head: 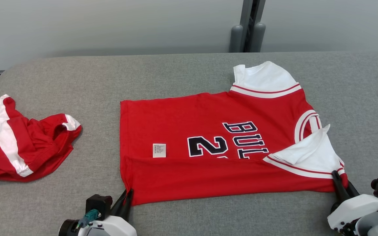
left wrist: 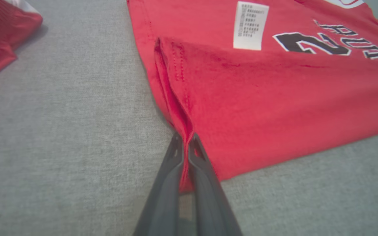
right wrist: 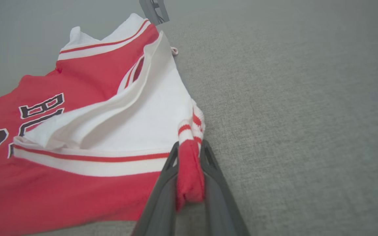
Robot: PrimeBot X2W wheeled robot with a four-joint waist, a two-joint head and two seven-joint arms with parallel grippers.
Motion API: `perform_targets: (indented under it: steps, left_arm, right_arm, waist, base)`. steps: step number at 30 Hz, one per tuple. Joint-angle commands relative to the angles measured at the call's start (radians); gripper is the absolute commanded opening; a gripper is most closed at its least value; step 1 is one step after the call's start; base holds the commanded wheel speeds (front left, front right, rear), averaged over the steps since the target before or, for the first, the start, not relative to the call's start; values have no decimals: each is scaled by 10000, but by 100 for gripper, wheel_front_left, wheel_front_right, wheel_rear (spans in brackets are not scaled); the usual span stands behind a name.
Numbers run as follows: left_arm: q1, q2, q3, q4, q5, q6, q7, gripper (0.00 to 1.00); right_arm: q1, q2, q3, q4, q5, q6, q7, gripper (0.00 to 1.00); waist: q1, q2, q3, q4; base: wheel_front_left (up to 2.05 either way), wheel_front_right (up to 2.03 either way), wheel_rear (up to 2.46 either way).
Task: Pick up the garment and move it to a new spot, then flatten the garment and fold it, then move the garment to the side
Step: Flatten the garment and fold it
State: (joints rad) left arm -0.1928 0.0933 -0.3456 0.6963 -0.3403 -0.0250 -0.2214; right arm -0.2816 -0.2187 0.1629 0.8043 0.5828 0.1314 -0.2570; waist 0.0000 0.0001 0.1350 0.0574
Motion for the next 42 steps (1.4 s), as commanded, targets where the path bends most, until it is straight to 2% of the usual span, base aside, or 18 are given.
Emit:
perform_targets:
  steps: [1,10,20,28,33,39,41,42]
  left_arm:
    - [159,97,-46,-152,-18,85,70,0]
    - [860,244,-133,-930,-58,339,286,0]
    - [2071,985,-84,-2372,-158,579,931,0]
    - [2862,1673,-202,-3673,-109,653,1791,0]
    - [3151,1785,-335,-4325,-98,728,2165,0]
    - [3431,1938,-322,-4768,-162,916,2427,0]
    - [3519,1970,-318,-4836,-227,948,2540,0]
    - [3543,1974,-316,-4870,-276,937,2608,32]
  right_arm:
    - [243,-28,-151,-128,136,-13,-99,0]
    - [962,110,-372,-783,135,-12,-111,0]
    - [1759,-68,-378,-1725,-52,-10,446,0]
    - [2825,-389,-547,-3242,-56,-10,1982,0]
    - [3770,-700,-684,-4726,42,-10,3185,0]
    - [4554,-439,-1368,-6182,87,-9,4150,0]
    - [4645,-244,-1682,-6495,-59,-9,4204,72]
    - [4695,-111,-1828,-6573,-71,-9,4274,100]
  waist:
    - [0,-1,-58,-131]
    - [0,-1,-224,-449]
    - [0,-1,-426,-429]
    - [0,-1,-549,-213]
    - [0,-1,-483,-151]
    - [0,-1,-403,-165]
    - [0,-1,-387,-165]
    - [0,-1,-380,-163]
  base:
    - [0,0,0]
    - [0,0,0]
    - [0,0,0]
    - [0,0,0]
    - [0,0,0]
    - [0,0,0]
    - [0,0,0]
    - [0,0,0]
